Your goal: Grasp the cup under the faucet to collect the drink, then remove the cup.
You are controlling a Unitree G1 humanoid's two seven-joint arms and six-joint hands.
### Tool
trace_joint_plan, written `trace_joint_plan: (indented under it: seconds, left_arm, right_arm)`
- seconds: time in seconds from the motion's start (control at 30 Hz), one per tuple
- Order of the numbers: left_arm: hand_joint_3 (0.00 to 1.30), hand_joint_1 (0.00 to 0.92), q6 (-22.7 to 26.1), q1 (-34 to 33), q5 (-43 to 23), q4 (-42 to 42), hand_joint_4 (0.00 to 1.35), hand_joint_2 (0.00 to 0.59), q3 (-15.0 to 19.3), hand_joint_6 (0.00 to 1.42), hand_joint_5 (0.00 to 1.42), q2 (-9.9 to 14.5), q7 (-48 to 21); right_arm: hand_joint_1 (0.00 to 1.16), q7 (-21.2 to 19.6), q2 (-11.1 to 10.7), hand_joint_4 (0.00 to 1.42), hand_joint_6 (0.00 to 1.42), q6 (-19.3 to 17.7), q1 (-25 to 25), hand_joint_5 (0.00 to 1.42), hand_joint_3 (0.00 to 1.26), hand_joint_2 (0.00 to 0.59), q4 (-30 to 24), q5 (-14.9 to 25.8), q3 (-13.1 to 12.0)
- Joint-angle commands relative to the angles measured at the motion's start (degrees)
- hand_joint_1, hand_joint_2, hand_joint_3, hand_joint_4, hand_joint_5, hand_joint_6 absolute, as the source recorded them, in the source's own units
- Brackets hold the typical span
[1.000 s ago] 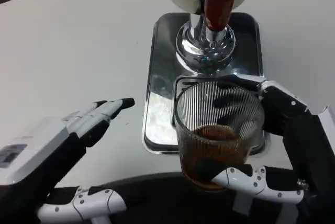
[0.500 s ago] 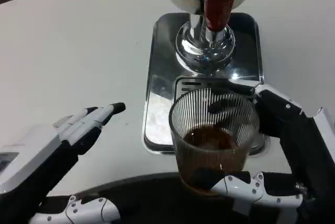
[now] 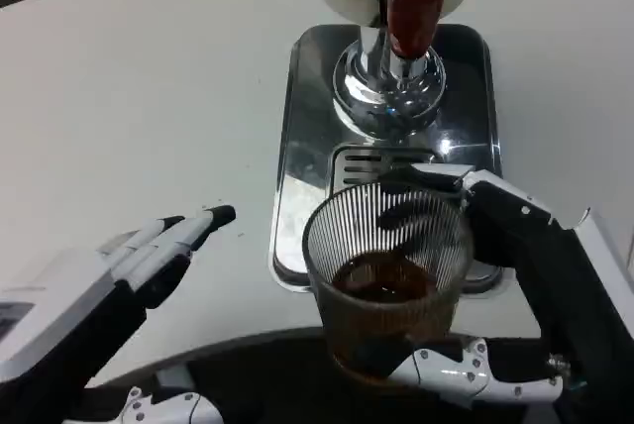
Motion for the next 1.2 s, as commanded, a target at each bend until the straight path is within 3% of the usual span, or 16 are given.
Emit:
trace_joint_plan:
  seconds: [0.03,1.2]
  left_arm:
    - [0.02,0.0,-0.83,1.32,0.2,-1.15,0.0,0.07,-0.04,0.03,0.0,0.05,-0.85]
    - [0.02,0.0,-0.2,1.27,0.12,-1.14,0.0,0.069,-0.44,0.03,0.0,0.11,-1.51]
  right_arm:
    - [1.02,0.45,0.24,0.91,0.99,-2.95,-0.08,1.07,0.8,0.112,-0.73,1.63,0.36]
    - [1.02,1.18,-0.21,0.92,1.01,-3.0,-1.63,1.08,0.82,0.112,-0.1,2.12,-0.48]
